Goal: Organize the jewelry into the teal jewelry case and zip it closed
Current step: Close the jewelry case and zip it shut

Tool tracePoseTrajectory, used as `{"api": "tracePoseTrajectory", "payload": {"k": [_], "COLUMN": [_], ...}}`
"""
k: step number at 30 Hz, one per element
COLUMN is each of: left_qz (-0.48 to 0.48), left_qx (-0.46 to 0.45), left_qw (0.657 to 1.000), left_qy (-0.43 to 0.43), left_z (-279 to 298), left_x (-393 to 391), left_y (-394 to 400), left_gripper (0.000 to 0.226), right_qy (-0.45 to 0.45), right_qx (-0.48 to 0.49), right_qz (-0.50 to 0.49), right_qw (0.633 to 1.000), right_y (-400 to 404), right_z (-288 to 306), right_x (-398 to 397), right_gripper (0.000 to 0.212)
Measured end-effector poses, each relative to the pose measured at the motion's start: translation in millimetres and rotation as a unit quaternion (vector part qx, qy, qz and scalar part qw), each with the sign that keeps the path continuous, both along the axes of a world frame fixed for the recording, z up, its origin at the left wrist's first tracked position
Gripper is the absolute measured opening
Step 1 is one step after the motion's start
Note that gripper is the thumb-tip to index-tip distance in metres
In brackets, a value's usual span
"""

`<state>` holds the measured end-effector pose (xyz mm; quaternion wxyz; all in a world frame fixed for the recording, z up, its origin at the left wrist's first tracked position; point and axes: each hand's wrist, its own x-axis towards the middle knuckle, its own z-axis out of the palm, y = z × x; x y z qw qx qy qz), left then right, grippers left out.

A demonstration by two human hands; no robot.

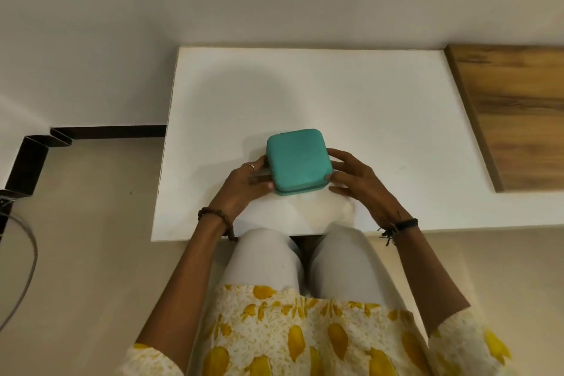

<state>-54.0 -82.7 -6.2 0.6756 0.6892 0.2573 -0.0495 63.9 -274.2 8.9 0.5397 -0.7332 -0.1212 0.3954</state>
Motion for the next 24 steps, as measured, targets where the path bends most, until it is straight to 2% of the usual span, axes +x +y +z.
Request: {"api": "tracePoseTrajectory", "payload": {"k": [5,11,13,18,24], "left_qz": [0.040,0.079,0.109,0.199,0.348], "left_qx": [-0.068,-0.183,-0.197,-0.257,-0.239], "left_qw": [0.997,0.979,0.974,0.944,0.899], "left_qy": [-0.017,-0.034,-0.039,-0.062,-0.120], "left_z": [-1,20,36,86,134], "left_x": [-6,-13,-15,-23,-45], "left_y": [-10,-19,-26,-57,-104], "left_gripper": [0.056,0.049,0.043,0.040,0.049], "right_qy": [-0.052,0.035,0.051,0.012,-0.030], "right_qx": [-0.007,0.045,0.069,0.107,0.145], "right_qz": [-0.083,-0.142,-0.165,-0.214,-0.239], "right_qw": [0.995,0.988,0.983,0.971,0.960], "right_y": [16,11,7,1,-9], "right_z": [1,20,37,78,129], "right_x": [-19,-28,-33,-57,-114], "right_gripper": [0.042,0.039,0.039,0.051,0.065]}}
